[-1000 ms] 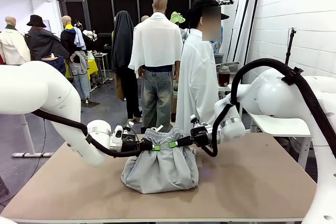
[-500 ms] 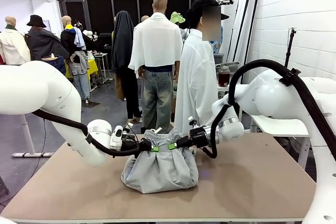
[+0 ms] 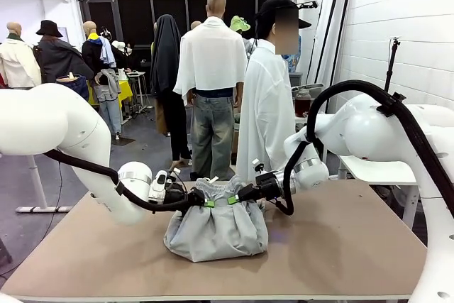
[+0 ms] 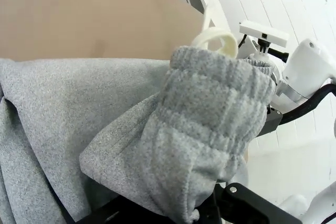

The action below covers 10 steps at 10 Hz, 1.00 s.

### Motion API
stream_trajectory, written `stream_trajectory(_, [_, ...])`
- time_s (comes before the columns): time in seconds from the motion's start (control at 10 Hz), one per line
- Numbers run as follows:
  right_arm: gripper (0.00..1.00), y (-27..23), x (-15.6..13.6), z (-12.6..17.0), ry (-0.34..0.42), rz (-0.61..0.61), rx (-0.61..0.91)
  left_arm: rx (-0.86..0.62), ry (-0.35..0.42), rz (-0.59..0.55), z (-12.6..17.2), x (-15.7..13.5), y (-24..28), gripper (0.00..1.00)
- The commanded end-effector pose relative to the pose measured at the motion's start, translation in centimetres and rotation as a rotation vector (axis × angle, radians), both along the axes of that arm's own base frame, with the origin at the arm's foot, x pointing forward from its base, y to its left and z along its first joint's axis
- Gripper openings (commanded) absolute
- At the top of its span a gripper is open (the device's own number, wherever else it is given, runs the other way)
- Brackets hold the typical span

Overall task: Fold the training pants.
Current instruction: Fold the Training pants in half.

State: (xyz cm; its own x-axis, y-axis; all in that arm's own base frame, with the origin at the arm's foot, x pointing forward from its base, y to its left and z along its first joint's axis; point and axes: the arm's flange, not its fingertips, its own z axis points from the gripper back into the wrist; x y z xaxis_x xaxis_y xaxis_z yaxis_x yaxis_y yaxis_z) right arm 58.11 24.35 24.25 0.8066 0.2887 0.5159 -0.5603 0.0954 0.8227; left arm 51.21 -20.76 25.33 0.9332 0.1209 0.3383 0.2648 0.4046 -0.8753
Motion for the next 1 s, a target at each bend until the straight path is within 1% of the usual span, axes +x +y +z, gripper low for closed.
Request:
stream_trajectory(0.0, [0.0,0.0,1.1,0.2,0.045,-0.012,-0.036,0.028,0.055,0.001,0.0,1.1,0.1,0.0])
stream_trajectory(0.1, [0.03,0.0,1.2,0.1,0.066,-0.018,-0.048,0.03,0.06,0.006,0.0,1.2,0.1,0.0])
stream_trajectory(0.2, [0.12,0.0,1.3,0.0,0.078,-0.022,-0.049,0.034,0.065,0.013,0.1,1.3,0.2,0.0])
stream_trajectory(0.3, [0.24,-0.1,1.4,-0.1,0.09,-0.028,-0.042,0.038,0.071,0.022,0.0,1.3,0.3,0.02])
stream_trajectory(0.4, [0.43,-0.1,1.5,-0.1,0.11,-0.031,-0.045,0.043,0.082,0.029,-0.1,1.3,0.4,0.15])
stream_trajectory(0.6, [0.83,-0.3,1.5,0.1,0.127,-0.032,-0.053,0.039,0.092,0.046,0.0,1.3,0.7,0.52])
stream_trajectory(0.7, [1.0,-0.4,1.6,0.1,0.13,-0.032,-0.056,0.036,0.092,0.056,0.2,1.3,1.0,0.71])
stream_trajectory(0.8, [1.0,-0.7,1.6,0.3,0.132,-0.035,-0.061,0.031,0.085,0.063,0.5,1.2,1.2,0.91])
stream_trajectory(0.9, [1.0,-1.0,1.6,0.3,0.135,-0.039,-0.074,0.032,0.079,0.072,0.9,1.2,1.7,1.0])
